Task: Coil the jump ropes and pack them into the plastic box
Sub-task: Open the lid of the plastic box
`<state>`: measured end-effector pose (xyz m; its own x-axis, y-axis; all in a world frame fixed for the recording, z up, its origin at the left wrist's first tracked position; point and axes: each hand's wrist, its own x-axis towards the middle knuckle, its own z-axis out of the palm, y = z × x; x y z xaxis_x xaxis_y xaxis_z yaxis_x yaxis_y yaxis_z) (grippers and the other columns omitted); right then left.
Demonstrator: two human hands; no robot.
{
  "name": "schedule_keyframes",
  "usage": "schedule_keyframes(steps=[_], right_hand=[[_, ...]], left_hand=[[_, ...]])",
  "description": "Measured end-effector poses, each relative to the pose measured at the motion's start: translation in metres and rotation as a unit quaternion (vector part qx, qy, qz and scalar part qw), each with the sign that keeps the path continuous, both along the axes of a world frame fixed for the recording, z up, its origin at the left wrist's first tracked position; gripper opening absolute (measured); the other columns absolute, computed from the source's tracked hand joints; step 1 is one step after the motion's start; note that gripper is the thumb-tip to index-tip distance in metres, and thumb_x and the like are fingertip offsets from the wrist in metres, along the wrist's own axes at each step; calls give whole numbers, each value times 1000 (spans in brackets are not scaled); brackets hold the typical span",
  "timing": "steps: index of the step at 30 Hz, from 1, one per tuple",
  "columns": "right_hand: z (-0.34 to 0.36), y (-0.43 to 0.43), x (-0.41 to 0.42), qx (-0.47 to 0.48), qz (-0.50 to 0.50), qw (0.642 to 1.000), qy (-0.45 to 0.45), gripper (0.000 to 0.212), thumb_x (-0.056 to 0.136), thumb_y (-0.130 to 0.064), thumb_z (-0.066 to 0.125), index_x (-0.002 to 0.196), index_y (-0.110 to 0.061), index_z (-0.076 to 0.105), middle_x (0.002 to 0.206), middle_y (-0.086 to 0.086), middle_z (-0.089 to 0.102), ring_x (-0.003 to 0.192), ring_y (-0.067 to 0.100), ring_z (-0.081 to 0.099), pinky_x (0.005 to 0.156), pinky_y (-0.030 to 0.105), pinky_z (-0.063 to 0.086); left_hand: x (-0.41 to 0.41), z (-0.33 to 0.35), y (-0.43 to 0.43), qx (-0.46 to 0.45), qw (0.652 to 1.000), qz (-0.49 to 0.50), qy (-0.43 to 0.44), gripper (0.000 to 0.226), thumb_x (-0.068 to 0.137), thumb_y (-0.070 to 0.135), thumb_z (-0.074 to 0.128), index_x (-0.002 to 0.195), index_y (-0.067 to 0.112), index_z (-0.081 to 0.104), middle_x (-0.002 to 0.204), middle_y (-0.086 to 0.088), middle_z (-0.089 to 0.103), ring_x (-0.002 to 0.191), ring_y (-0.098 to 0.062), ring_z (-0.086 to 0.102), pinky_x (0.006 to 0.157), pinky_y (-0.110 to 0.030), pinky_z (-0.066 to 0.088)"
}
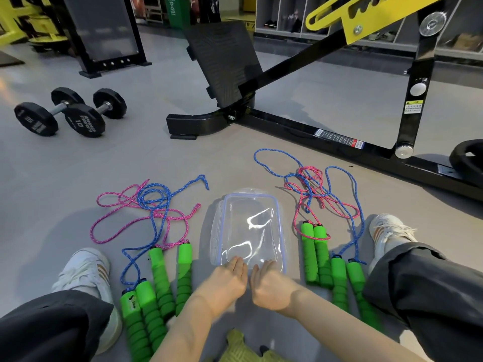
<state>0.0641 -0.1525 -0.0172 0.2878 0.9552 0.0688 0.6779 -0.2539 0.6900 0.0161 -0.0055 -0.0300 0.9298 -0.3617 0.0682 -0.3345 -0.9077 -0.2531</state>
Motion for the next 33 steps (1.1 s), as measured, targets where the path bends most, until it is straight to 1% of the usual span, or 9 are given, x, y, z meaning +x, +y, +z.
schedule_keyframes(steps=[6, 9, 11, 14, 18, 21, 25, 28, 33], right_hand=[[-7, 8, -3, -46, -82, 995, 32, 25, 61, -2, 52, 63, -10, 76, 52, 12, 64, 41, 28, 58, 39, 25, 45], [-16, 7, -2, -49, -62, 997, 1, 25, 70, -3, 53, 60, -10, 75, 55, 20, 56, 50, 27, 55, 40, 26, 44], [-24, 6, 0, -10, -54, 998, -8, 55, 85, 7, 28, 57, -7, 73, 77, 18, 52, 72, 24, 49, 44, 28, 43], [2, 2, -5, -46, -86, 993, 72, 5, 49, -15, 69, 52, -15, 72, 47, 11, 56, 40, 20, 52, 41, 22, 38], [18, -8, -4, -107, -83, 983, 123, 13, 43, -9, 55, 50, -18, 61, 45, 0, 46, 38, 14, 41, 45, 22, 6], [2, -20, 2, -142, -77, 981, 106, 20, 55, -16, 67, 73, -12, 75, 63, 4, 62, 52, 21, 57, 45, 21, 36], [12, -46, 32, -63, -117, 973, 189, 60, 41, -39, 84, 93, -11, 76, 88, 11, 73, 83, 26, 71, 72, 33, 58], [26, -62, 44, 16, -151, 964, 217, 44, 58, -46, 58, 86, -17, 75, 92, 4, 71, 94, 27, 67, 86, 46, 53], [23, -32, 35, 195, -333, 878, 283, 45, 78, -36, 35, 66, -10, 70, 69, 7, 66, 68, 28, 63, 65, 40, 54]], left_hand=[[4, -8, -2, 56, 998, 11, -8, 45, 60, 4, 33, 68, 6, 77, 70, -11, 72, 66, -18, 71, 52, -23, 55], [4, -9, -5, 90, 996, 2, 12, 21, 52, 6, 65, 70, 3, 76, 69, -12, 71, 68, -24, 69, 50, -25, 55], [7, -21, -1, 74, 995, -1, 68, 49, 31, 14, 88, 75, -1, 74, 67, -13, 67, 71, -30, 62, 45, -25, 53], [6, -12, -7, 32, 994, 11, 101, 78, 13, 34, 93, 78, -3, 71, 66, -15, 65, 65, -26, 64, 40, -21, 46], [3, 18, -9, -37, 996, 2, 76, 45, 64, 35, 74, 94, 2, 67, 93, -14, 65, 92, -25, 62, 64, -29, 44], [-9, 9, 4, -121, 988, 26, 89, 56, 49, 56, 64, 88, 16, 73, 96, -5, 71, 91, -19, 68, 87, -29, 42], [-25, -10, 10, -164, 975, 121, 87, 88, 53, 64, 43, 116, 8, 69, 125, -12, 63, 116, -25, 61, 108, -38, 17], [-24, -11, -8, -195, 967, 125, 106, 88, 55, 63, 47, 121, 8, 66, 126, -8, 63, 119, -20, 59, 105, -43, 22], [-17, -11, -40, -275, 958, 85, -3, 62, 72, 45, 49, 123, 12, 63, 116, 5, 66, 117, -11, 54, 107, -42, 23]])
